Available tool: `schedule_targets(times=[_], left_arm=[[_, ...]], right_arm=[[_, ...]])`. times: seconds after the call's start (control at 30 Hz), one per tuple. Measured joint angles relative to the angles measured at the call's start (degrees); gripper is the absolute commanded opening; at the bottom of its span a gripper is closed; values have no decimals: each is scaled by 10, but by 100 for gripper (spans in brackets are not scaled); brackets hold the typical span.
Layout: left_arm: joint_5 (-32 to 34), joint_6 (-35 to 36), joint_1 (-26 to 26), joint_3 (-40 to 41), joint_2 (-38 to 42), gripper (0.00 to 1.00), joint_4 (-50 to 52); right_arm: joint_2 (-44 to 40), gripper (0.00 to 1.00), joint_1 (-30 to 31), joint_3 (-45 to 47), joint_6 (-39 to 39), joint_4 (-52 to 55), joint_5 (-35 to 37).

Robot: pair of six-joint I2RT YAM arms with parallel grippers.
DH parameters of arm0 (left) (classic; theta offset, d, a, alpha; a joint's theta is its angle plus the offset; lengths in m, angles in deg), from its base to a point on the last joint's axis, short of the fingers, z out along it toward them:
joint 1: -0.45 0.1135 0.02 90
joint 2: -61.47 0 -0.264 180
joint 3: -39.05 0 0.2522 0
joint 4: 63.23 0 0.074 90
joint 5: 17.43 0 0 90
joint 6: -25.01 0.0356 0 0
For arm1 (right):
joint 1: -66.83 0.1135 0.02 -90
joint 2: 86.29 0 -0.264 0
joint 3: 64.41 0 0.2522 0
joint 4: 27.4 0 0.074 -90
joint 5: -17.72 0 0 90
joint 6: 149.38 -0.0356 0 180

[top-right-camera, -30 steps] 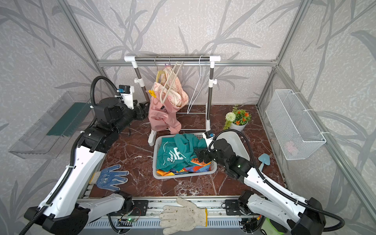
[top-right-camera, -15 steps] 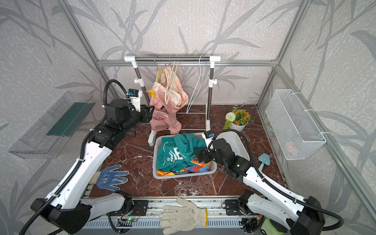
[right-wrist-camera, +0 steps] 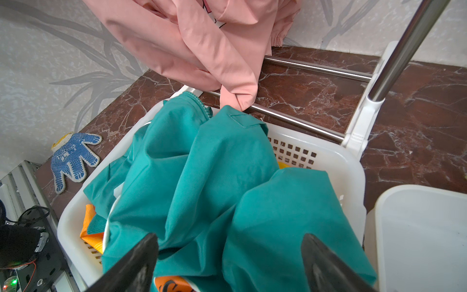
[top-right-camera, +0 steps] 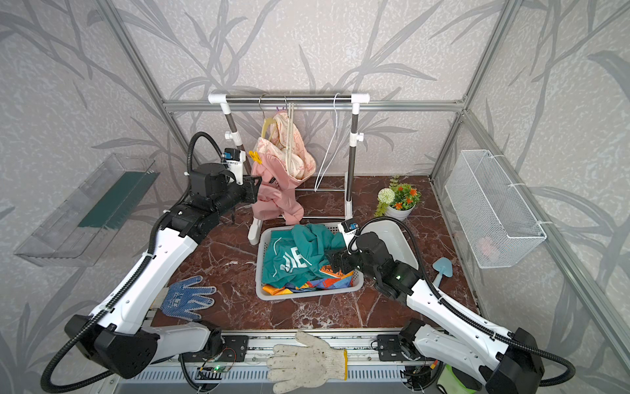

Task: Remove the clothespins securing jackets to the hanger
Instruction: Pick up the hanger from the clothesline.

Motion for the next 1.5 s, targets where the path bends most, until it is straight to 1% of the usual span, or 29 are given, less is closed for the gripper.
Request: schedule_targets(times=[0.07, 0.23, 0.3, 0.37, 0.43, 0.47, 0.7, 1.1, 1.23, 1.5], left_arm=[[2, 0, 0, -5, -7, 23, 0], [5, 2, 0, -8, -13, 21, -4], [5, 2, 0, -12, -14, 15, -3], [5, 6, 0, -16, -15, 6, -3], [6, 8, 0, -18, -15, 1, -3], [6, 11, 0, -18, -15, 0, -2], [16, 11, 0, -18, -9, 0, 2], [63, 20, 0, -24, 24, 0, 12], [67, 28, 0, -45, 27, 0, 24], [63, 41, 0, -49, 57, 0, 42]], right_arm=[[0, 89, -1, 0, 0, 1, 0], [-1, 89, -3, -1, 0, 2, 0], [-1, 89, -3, -1, 0, 3, 0], [-3, 89, -3, -1, 0, 3, 0], [-6, 89, -3, -1, 0, 3, 1], [-7, 89, -3, -1, 0, 3, 1], [-17, 89, -6, -1, 0, 4, 1], [-26, 89, -6, -1, -2, 7, 2], [-29, 89, -6, -1, -4, 7, 2], [-30, 89, -6, -1, -9, 7, 2]])
